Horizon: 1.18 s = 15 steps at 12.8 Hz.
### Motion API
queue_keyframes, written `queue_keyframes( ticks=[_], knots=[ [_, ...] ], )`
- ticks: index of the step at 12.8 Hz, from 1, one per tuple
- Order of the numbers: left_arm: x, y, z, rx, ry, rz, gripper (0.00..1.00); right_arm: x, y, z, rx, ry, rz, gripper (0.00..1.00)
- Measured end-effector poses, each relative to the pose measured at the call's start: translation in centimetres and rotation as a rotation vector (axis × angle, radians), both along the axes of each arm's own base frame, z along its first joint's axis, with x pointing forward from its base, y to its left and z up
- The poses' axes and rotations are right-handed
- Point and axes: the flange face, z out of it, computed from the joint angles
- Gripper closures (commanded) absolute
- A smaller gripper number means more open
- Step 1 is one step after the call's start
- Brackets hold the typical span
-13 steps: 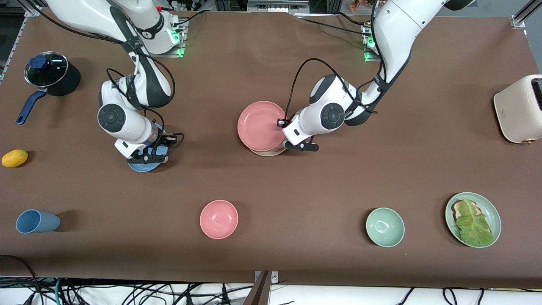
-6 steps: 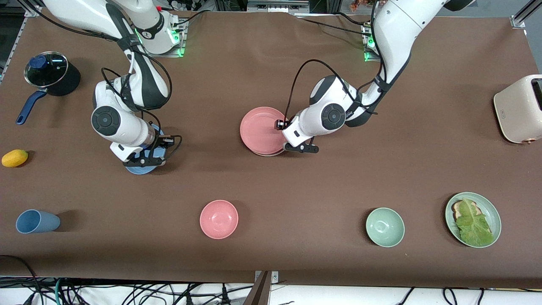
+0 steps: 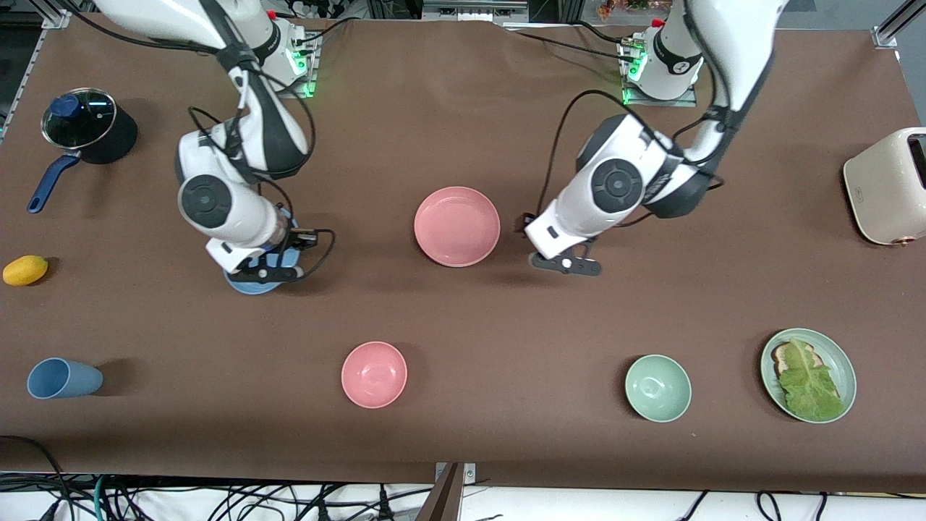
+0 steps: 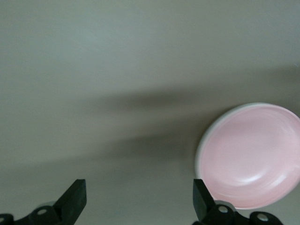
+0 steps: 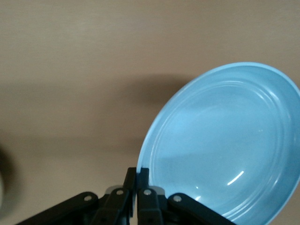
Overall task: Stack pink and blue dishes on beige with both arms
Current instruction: 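Carry the blue plate onto the pink plate while the left gripper withdraws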
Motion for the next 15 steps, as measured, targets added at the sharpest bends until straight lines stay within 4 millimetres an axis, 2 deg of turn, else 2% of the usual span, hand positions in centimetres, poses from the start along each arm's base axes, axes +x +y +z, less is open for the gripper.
queue_keyframes(
  ticks=[2, 4, 6, 8, 11, 13, 15],
  knots=[
    [2.5, 4.0, 3.4, 0.082, -0.025, 0.016, 0.00, -1.2, 5.6, 0.9, -0.006, -0.026, -0.038, 1.00],
    [4.4, 8.0, 6.9, 0.123, -0.027, 0.062, 0.00, -3.0, 12.1, 1.5, -0.004, -0.053, -0.064, 1.00],
    [5.2, 11.2, 10.7, 0.127, -0.051, 0.071, 0.00, -4.7, 18.5, 1.7, 0.007, -0.076, -0.077, 1.00],
    [5.5, 14.9, 14.7, 0.140, -0.108, 0.068, 0.00, -6.0, 23.6, 1.5, 0.025, -0.094, -0.087, 1.00],
    [4.0, 21.3, 20.4, 0.112, -0.149, 0.124, 0.00, -6.6, 28.6, 1.7, 0.061, -0.122, -0.079, 1.00],
    [2.1, 24.9, 22.6, 0.075, -0.159, 0.146, 0.00, -7.0, 30.7, 1.7, 0.080, -0.133, -0.080, 1.00],
    [0.0, 26.8, 23.7, 0.068, -0.165, 0.107, 0.00, -7.5, 32.7, 1.6, 0.098, -0.143, -0.081, 1.00]
  ],
)
